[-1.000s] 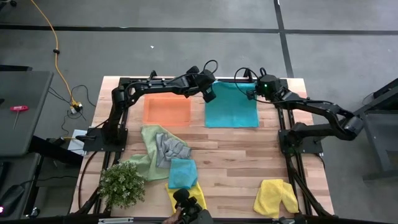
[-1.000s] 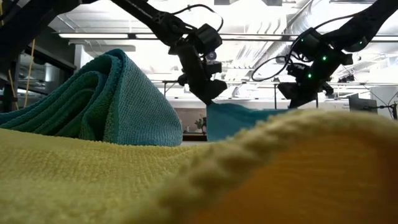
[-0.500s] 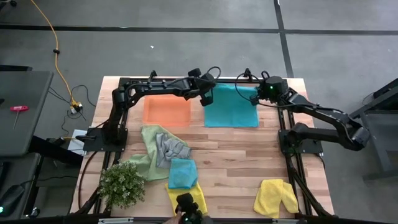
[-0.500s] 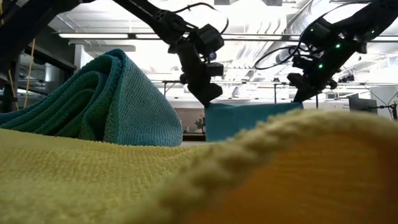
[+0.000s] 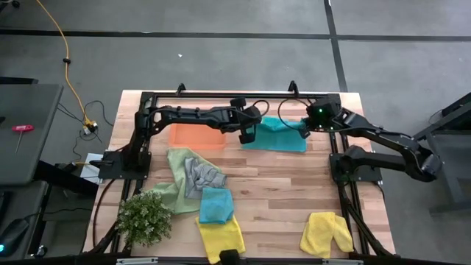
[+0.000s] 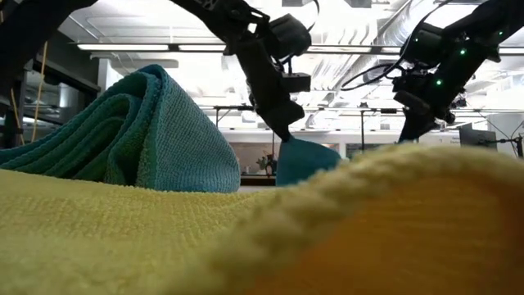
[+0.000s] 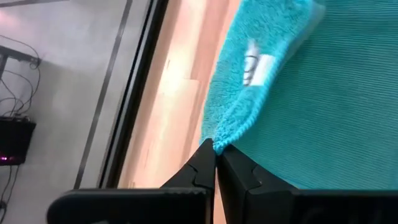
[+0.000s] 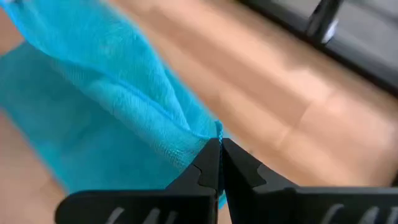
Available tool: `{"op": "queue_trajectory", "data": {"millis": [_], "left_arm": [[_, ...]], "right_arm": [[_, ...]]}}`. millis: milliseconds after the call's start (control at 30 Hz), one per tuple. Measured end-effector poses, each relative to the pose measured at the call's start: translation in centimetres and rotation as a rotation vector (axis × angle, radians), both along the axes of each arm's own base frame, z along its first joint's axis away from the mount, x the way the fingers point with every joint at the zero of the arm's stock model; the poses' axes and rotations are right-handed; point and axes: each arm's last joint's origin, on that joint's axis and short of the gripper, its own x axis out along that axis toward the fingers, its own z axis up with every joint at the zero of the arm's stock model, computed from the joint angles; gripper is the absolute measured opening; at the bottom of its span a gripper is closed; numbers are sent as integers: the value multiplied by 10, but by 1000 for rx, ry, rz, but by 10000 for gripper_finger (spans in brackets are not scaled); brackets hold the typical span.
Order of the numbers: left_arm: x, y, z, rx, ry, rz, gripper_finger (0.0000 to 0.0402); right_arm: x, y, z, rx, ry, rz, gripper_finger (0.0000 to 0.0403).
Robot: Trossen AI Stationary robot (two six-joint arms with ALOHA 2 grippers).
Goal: Fold microfiber towels
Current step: Fold the top blue microfiber cloth
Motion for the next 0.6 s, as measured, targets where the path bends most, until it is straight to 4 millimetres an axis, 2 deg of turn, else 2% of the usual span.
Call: {"op": "queue_trajectory", "data": {"millis": [400, 600], "left_arm": [[-8, -11, -6, -68, 59, 94, 0], [-7, -14, -8, -190, 8, 65, 0]], "right_arm": [[9, 23, -6, 118, 22, 61, 0], [8, 31, -9, 181, 46, 42, 0]]}}
